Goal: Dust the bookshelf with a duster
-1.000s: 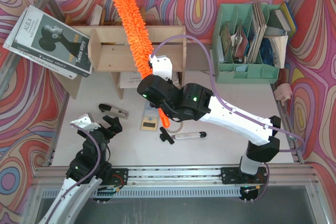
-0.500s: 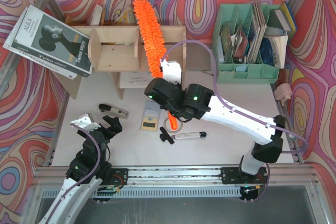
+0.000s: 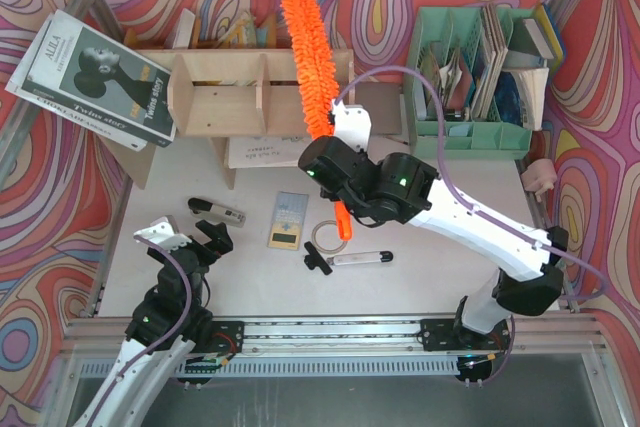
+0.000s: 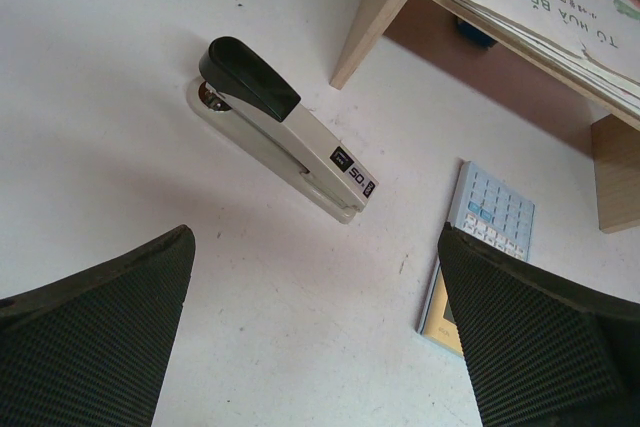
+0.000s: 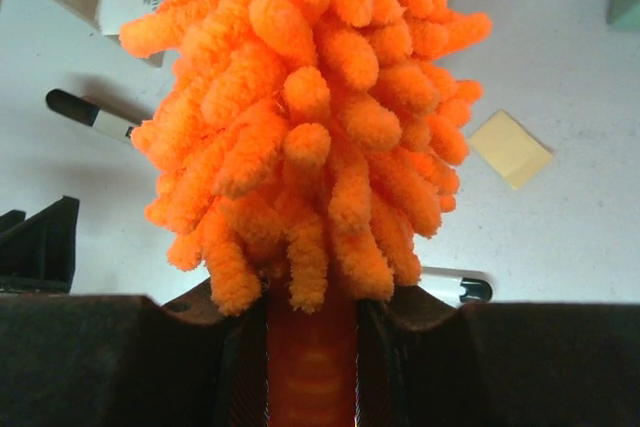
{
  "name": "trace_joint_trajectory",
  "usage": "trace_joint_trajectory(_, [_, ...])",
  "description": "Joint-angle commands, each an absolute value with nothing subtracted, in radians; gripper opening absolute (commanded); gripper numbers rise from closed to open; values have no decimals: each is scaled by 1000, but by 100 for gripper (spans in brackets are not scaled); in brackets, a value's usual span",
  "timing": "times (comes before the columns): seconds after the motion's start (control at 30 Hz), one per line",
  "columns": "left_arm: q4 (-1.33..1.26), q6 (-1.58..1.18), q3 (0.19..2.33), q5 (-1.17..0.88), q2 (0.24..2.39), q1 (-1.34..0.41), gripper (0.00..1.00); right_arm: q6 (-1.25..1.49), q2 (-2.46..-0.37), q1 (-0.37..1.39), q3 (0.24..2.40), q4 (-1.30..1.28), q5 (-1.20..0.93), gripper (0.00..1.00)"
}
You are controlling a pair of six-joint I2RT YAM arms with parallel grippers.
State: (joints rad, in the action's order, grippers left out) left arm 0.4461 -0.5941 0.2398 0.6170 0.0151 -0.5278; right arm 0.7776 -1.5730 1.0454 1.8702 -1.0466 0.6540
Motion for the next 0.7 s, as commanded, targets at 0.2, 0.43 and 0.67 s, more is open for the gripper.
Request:
trace_joint_trajectory(0.2, [435,-581,223,614,11,-529,98,671,-1670,1065,1957,-872,540,0])
trace_joint_trajectory(0.43, [433,-581,222,615,13,-529,98,738,-1634,1063,1876,-913,617,0])
trace_joint_trajectory(0.67, [429,-581,222,612,17,-530,98,851,-1511,1047,1791,-1015,771,0])
